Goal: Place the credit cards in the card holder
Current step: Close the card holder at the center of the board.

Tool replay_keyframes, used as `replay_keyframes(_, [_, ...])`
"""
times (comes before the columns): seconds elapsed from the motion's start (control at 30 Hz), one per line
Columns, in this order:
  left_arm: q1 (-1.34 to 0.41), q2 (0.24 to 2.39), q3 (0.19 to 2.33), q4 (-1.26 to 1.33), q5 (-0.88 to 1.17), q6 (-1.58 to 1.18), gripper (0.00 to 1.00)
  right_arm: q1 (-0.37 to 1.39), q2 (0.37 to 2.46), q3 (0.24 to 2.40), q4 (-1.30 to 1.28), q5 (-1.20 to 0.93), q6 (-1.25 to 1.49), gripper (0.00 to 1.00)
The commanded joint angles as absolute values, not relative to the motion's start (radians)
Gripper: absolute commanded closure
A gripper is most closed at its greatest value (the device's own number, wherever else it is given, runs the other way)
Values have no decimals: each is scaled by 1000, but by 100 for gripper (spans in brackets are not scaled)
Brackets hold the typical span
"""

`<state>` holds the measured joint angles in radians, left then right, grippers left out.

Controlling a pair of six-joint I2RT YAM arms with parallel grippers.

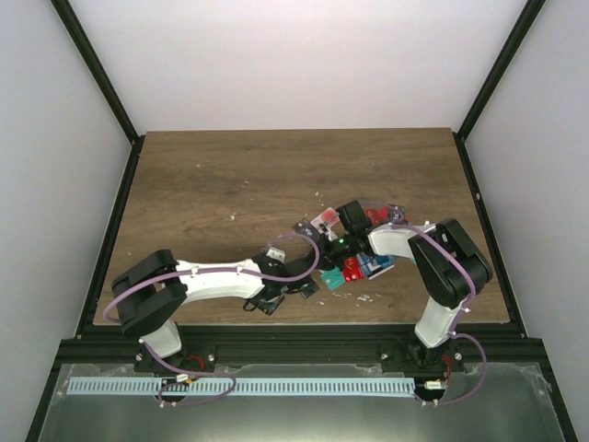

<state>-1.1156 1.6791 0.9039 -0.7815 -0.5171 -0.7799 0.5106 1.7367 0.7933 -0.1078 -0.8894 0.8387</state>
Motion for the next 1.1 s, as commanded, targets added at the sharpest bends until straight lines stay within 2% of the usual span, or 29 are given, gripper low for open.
replay_keyframes(0.0, [-1148, 1695, 904, -964, -119, -807, 84, 504, 1713, 872, -212, -882, 767, 90])
replay_keyframes(0.1, [-1140, 1659, 962, -1004, -143, -815, 78, 503, 1715, 894, -229, -879, 758, 90])
replay_keyframes(0.37, [-1122, 1575, 1044, -1090, -189, -848, 77, 503, 1716, 907, -230, -885, 758, 90])
replay_keyframes(0.67, [-1112, 1494, 1036, -1098, -172, -889, 75, 505, 1686, 865, -181, -934, 748, 90])
replay_keyframes(0.77, [-1111, 1444, 999, -1083, -123, -917, 75, 529, 1662, 866, -176, -944, 719, 90])
replay_keyframes(0.87, [-1109, 1374, 928, -1039, -55, -949, 81, 587, 1655, 884, -207, -927, 676, 90])
replay_keyframes(1.07, [-1096, 1233, 713, -891, 97, -1029, 81, 714, 1667, 884, -177, -910, 669, 90])
